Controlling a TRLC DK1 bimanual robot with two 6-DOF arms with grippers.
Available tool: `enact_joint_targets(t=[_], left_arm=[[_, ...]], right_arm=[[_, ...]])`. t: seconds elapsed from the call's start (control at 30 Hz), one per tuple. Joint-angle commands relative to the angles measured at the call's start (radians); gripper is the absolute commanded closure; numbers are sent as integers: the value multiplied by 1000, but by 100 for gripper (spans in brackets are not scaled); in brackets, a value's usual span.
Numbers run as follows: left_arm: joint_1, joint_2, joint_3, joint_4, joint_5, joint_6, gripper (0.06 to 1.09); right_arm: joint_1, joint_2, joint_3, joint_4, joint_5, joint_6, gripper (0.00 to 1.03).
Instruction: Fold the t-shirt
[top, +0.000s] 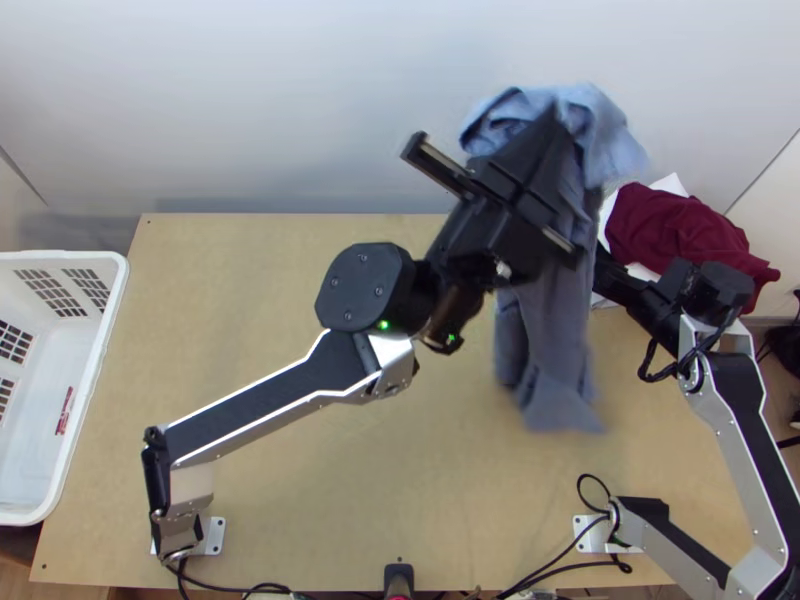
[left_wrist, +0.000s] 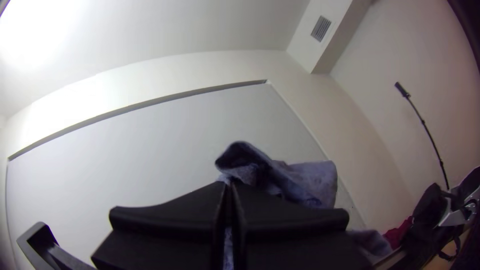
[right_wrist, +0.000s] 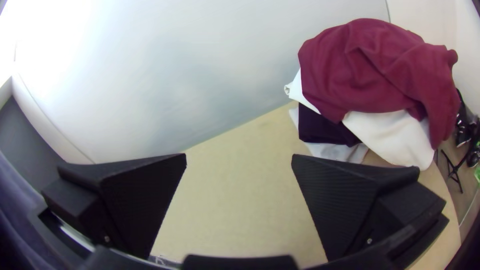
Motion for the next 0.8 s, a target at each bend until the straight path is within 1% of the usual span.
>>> enact_joint_targets(t=[0.0,0.03,0.1,0.17,0.2,0.3,0.4,0.47,0.53,0.67,0.77], left_arm=[[118,-83,-191,64,-191,-1,105],[153,-149,-311,66,-198,-49,105],[228,-277,-578,81,-175,-123,105],[297,-372,-811,95,-160,-152,105],[343,-407,-921,126,-146,-175,105],[463,-485,-1187,210,-70,-219,105],[552,-524,-1325,224,-45,-265,105],[604,-534,-1391,225,-42,-278,105],[664,-544,-1452,235,-19,-281,105],[797,-550,-1537,254,-4,-304,105],[899,-567,-1592,254,32,-316,105]], right_arm=[[0,2,-41,38,1,18,5],[4,9,-44,40,1,20,5],[11,18,-47,44,1,18,5],[18,25,-53,46,3,17,5],[23,30,-55,46,3,15,5],[35,48,-56,47,6,11,5],[61,70,-51,47,12,9,5],[83,85,-50,47,18,0,5],[96,104,-50,49,29,-9,5],[113,131,-51,52,29,-14,5],[136,147,-56,47,29,-32,5]])
